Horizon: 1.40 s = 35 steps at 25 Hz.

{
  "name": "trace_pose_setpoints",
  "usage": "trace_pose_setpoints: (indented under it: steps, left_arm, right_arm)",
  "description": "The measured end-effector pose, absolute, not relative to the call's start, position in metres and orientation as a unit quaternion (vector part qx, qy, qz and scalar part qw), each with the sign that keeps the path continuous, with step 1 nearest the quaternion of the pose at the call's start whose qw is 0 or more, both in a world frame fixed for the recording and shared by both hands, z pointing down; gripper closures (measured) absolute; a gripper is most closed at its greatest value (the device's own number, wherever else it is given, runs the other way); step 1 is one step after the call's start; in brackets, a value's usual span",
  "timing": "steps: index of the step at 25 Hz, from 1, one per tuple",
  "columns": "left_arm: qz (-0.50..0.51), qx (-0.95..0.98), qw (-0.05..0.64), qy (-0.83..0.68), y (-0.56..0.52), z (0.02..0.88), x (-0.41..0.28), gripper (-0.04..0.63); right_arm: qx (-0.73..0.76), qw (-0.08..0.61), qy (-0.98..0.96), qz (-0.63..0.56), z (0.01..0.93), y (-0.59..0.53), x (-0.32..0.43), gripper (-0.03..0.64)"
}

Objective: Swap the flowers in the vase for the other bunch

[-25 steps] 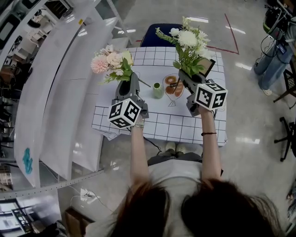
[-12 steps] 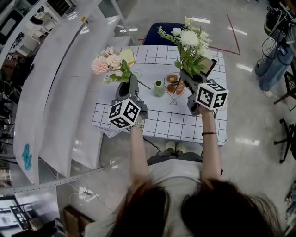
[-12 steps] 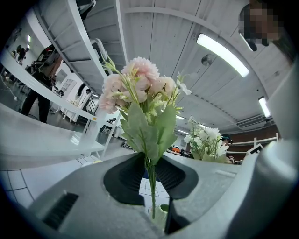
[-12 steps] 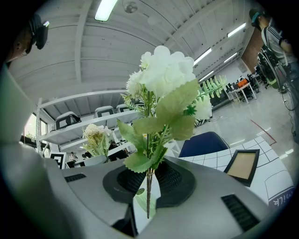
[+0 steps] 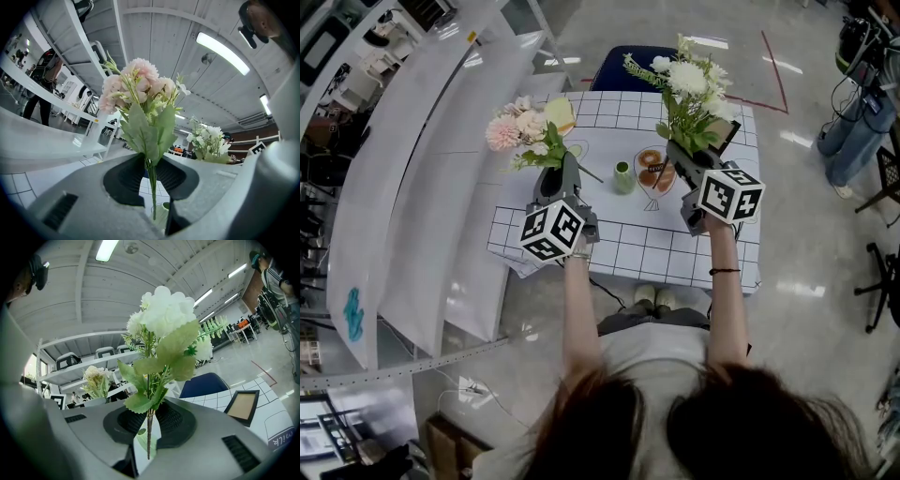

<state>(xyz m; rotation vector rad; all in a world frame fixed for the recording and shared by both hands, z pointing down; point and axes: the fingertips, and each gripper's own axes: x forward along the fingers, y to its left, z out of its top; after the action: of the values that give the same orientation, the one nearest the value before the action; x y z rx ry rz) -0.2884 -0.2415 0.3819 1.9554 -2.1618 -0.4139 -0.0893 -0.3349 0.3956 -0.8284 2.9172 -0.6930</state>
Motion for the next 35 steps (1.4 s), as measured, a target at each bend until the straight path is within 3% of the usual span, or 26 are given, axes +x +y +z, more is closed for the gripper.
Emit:
trace_pose_setpoints:
  steps: [35]
  left_arm:
    - [-0.130, 0.659, 0.128, -0.729, -0.232, 0.403, -0.300, 0.522]
  right_arm:
    - [-0.284, 0.072, 0.938, -0.184, 0.367, -0.341, -0.112, 0.563]
